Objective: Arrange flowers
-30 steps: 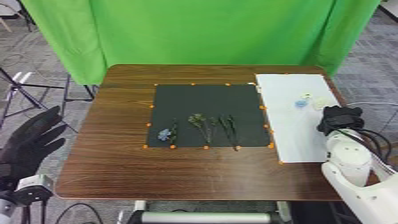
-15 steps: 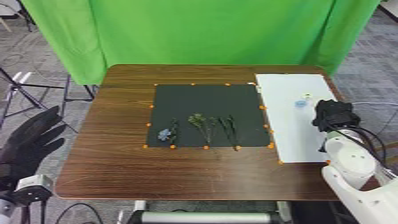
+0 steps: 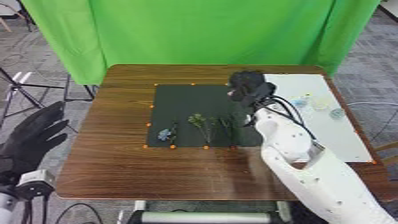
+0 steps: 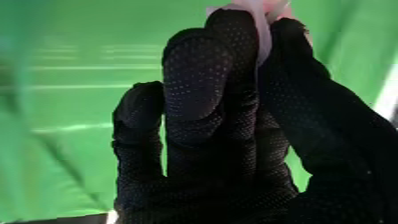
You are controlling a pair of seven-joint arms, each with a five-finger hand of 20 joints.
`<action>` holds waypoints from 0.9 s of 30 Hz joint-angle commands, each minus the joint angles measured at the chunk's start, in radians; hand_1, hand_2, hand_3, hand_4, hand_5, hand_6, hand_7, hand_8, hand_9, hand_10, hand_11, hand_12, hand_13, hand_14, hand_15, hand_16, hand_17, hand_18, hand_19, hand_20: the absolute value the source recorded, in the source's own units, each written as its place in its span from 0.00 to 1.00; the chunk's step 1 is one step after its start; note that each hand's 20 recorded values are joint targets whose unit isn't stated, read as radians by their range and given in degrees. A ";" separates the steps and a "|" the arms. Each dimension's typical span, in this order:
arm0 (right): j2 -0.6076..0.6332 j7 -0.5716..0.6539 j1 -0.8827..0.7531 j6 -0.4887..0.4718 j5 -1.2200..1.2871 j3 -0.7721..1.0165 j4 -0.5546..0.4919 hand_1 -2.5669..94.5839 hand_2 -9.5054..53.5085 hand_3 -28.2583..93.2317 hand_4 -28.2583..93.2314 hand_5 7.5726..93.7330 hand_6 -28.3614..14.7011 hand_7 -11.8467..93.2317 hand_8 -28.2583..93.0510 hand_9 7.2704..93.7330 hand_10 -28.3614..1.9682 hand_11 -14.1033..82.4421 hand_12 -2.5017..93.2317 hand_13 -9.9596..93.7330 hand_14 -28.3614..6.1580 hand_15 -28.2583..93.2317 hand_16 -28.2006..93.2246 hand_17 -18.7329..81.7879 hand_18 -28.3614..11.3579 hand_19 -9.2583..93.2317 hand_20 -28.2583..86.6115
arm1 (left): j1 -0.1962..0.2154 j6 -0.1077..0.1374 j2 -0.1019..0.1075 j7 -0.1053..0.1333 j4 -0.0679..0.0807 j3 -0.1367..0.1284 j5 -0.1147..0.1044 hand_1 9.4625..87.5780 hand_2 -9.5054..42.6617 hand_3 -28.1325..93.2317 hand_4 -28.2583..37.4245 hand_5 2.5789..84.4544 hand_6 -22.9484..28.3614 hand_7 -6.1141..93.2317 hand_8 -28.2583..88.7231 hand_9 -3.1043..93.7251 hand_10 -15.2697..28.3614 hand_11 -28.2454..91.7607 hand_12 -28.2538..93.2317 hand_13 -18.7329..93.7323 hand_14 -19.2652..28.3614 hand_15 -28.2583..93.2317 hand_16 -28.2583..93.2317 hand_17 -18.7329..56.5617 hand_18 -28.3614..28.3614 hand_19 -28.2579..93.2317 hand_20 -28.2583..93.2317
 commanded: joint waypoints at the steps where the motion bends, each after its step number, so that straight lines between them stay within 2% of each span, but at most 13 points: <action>1: -0.248 -0.033 0.120 -0.053 -0.066 -0.130 0.111 0.55 0.00 0.91 0.01 0.78 0.72 0.55 0.22 0.95 0.77 0.28 0.52 0.89 0.85 0.59 0.60 0.51 0.22 0.87 0.71 | -0.013 -0.006 0.016 0.007 0.002 0.009 0.004 0.19 0.15 0.81 0.01 0.21 0.46 0.28 0.15 0.22 0.55 0.30 0.40 0.27 0.66 0.36 0.29 0.07 0.82 0.51 0.30; 5: -0.319 -0.031 0.151 -0.055 -0.104 -0.180 0.203 0.55 0.00 0.91 0.01 0.78 0.72 0.54 0.23 0.95 0.77 0.28 0.53 0.90 0.85 0.59 0.60 0.51 0.21 0.87 0.71 | -0.019 -0.001 0.027 0.007 0.004 0.015 0.004 0.19 0.15 0.81 0.02 0.21 0.46 0.27 0.15 0.22 0.55 0.30 0.40 0.28 0.66 0.36 0.29 0.07 0.82 0.51 0.30; 10: -0.387 -0.008 0.180 -0.069 -0.133 -0.216 0.295 0.55 0.00 0.90 0.00 0.78 0.72 0.54 0.23 0.95 0.77 0.28 0.53 0.89 0.85 0.59 0.60 0.51 0.21 0.87 0.71 | -0.045 -0.001 0.056 0.001 0.012 0.036 0.005 0.19 0.14 0.81 0.01 0.21 0.46 0.27 0.15 0.22 0.55 0.30 0.40 0.28 0.66 0.36 0.29 0.07 0.82 0.51 0.30; 15: -0.428 -0.002 0.198 -0.047 -0.182 -0.252 0.374 0.55 0.00 0.90 0.00 0.78 0.72 0.53 0.23 0.95 0.77 0.28 0.53 0.89 0.85 0.59 0.60 0.51 0.21 0.87 0.71 | -0.075 -0.004 0.084 -0.009 0.024 0.058 0.003 0.19 0.15 0.81 0.01 0.21 0.46 0.28 0.15 0.22 0.55 0.30 0.40 0.28 0.66 0.36 0.29 0.07 0.82 0.51 0.30; 19: -0.434 0.018 0.225 -0.003 -0.205 -0.293 0.429 0.55 0.00 0.90 0.00 0.78 0.72 0.54 0.23 0.95 0.77 0.28 0.53 0.89 0.85 0.60 0.60 0.51 0.21 0.87 0.71 | -0.109 -0.016 0.106 -0.018 0.038 0.079 0.003 0.19 0.15 0.81 0.02 0.21 0.46 0.27 0.15 0.22 0.55 0.30 0.40 0.28 0.66 0.36 0.29 0.07 0.82 0.51 0.30; 24: -0.437 0.023 0.234 0.026 -0.230 -0.301 0.474 0.56 0.00 0.89 0.00 0.78 0.72 0.54 0.23 0.95 0.78 0.28 0.53 0.89 0.85 0.60 0.60 0.50 0.21 0.87 0.71 | -0.123 -0.017 0.113 -0.021 0.044 0.095 0.002 0.19 0.15 0.81 0.02 0.21 0.46 0.27 0.15 0.22 0.55 0.30 0.40 0.28 0.66 0.36 0.29 0.07 0.82 0.51 0.30; 27: -0.430 0.034 0.248 0.058 -0.251 -0.321 0.502 0.56 0.00 0.89 0.00 0.78 0.71 0.54 0.22 0.95 0.78 0.28 0.53 0.89 0.84 0.60 0.60 0.50 0.22 0.87 0.71 | -0.121 -0.021 0.111 -0.020 0.044 0.094 0.002 0.19 0.15 0.81 0.02 0.21 0.46 0.27 0.15 0.22 0.55 0.30 0.40 0.28 0.66 0.36 0.29 0.07 0.82 0.51 0.30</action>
